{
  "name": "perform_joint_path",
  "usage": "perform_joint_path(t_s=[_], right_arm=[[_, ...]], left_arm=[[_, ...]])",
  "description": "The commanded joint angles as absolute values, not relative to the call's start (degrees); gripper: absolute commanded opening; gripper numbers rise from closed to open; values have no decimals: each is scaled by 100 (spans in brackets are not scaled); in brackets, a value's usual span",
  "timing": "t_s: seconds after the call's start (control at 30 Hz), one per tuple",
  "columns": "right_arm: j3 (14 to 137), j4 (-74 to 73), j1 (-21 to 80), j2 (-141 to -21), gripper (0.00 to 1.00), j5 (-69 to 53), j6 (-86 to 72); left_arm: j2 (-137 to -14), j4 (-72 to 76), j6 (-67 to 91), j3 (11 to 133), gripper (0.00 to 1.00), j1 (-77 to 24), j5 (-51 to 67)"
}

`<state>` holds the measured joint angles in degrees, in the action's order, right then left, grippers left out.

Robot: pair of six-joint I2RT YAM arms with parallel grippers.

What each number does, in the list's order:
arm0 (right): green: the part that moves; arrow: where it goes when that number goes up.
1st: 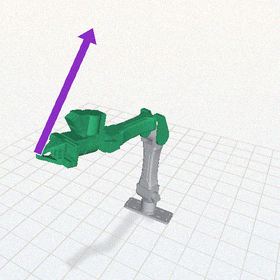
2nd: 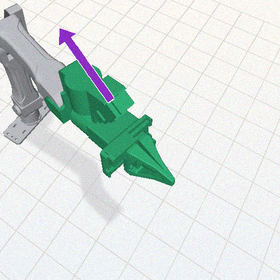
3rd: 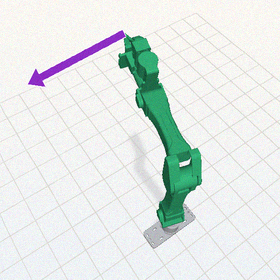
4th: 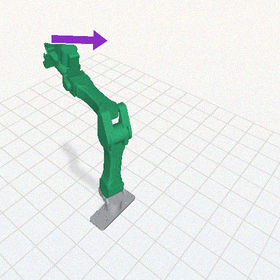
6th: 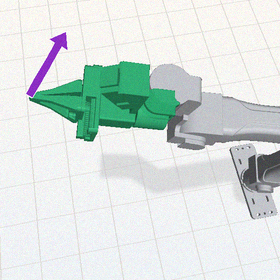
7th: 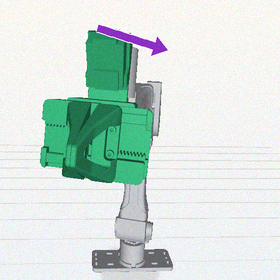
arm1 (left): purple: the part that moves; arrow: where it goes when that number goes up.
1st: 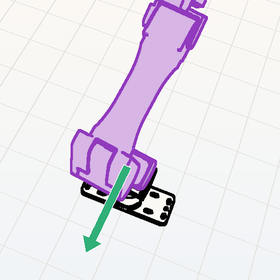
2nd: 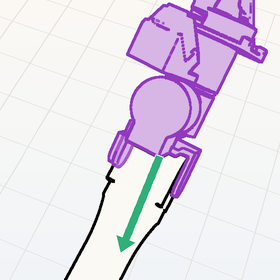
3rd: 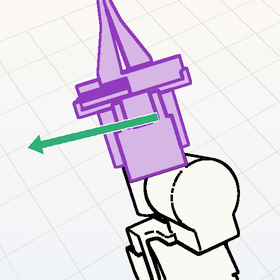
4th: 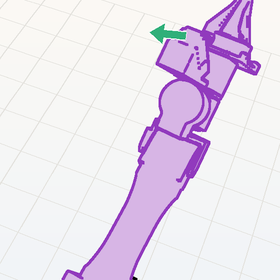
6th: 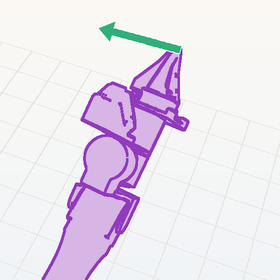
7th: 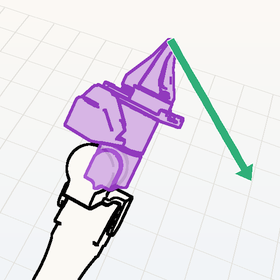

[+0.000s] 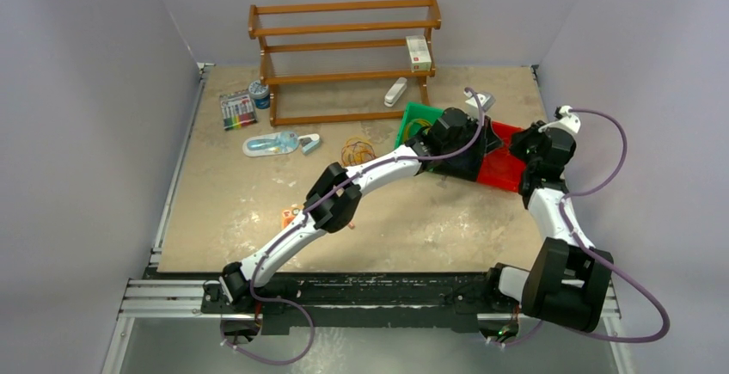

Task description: Untangle the cables

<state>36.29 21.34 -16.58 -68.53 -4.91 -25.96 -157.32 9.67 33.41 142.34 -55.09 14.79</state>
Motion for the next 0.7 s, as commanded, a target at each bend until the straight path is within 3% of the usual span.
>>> perform_joint_path(t_s=[0.0, 0.17, 0.47, 0.67], right_arm=[[3711, 2476, -1696, -6793, 0, -629, -2520], [3693, 2438, -1705, -6753, 0, -598, -2496], [3709, 2372, -1705, -6741, 0, -427, -2409], [3699, 2354, -1712, -6760, 0, -212, -2366]], left_arm=[[-15636, 1249, 3251, 14576, 0, -5490, 1432], [-15633, 1221, 3210, 14556, 2, -5492, 1413], [-15317, 961, 3020, 14507, 35, -5467, 1427], [-14728, 887, 3023, 14097, 43, -5337, 1495]])
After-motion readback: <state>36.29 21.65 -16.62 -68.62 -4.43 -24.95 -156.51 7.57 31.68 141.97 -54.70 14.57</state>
